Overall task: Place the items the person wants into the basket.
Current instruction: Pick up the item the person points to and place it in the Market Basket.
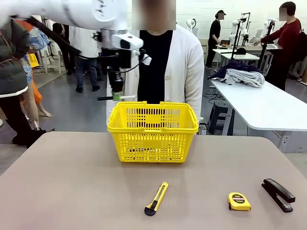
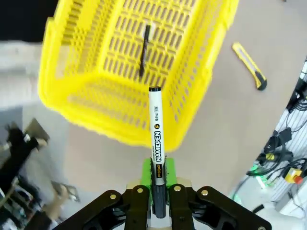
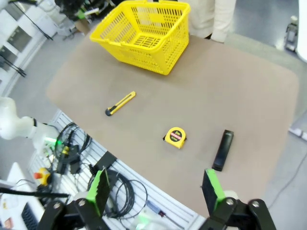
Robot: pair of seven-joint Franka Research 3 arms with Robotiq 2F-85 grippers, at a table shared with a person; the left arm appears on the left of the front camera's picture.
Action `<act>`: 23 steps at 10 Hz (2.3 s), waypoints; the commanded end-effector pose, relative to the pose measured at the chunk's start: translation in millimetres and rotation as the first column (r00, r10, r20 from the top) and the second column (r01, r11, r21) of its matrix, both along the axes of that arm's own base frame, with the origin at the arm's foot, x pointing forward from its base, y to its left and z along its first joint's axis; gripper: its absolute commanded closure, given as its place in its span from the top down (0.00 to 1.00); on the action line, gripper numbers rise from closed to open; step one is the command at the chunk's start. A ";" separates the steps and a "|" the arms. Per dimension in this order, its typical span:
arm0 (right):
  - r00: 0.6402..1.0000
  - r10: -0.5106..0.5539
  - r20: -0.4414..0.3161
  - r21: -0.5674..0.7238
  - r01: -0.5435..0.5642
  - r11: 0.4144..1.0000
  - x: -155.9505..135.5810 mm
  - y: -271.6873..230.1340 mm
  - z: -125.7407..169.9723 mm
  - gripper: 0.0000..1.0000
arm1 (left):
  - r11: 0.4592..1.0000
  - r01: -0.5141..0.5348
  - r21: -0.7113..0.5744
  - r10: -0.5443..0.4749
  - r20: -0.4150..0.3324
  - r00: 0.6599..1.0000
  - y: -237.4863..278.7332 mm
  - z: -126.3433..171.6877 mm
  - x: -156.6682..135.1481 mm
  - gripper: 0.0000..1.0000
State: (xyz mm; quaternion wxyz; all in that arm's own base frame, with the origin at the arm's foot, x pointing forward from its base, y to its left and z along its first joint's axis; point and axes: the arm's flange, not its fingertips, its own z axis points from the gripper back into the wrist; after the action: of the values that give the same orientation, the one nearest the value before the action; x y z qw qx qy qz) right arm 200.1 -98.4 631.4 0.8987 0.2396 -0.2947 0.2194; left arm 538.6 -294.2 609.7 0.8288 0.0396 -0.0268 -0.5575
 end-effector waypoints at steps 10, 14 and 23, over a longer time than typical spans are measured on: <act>1.000 0.015 0.000 0.010 -0.015 1.000 0.6 1.0 -1.2 1.00 | 0.969 0.245 -0.038 -0.246 -0.022 0.969 -70.1 -46.3 61.3 0.12; 1.000 0.015 0.000 0.010 -0.015 1.000 0.6 1.0 -1.2 1.00 | 0.957 0.282 -0.062 -0.283 -0.020 0.959 -58.1 -67.5 67.1 0.12; 1.000 0.015 0.000 0.010 -0.015 1.000 0.6 1.0 -1.2 1.00 | 0.952 0.287 -0.106 -0.299 -0.118 0.947 -67.6 -167.3 95.1 0.12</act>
State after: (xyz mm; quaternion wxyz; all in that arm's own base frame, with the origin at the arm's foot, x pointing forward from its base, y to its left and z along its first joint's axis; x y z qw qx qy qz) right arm 200.1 -98.4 631.4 0.8987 0.2395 -0.2946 0.2194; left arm 630.8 -359.9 438.0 0.7376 -0.0322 -0.0103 -0.6743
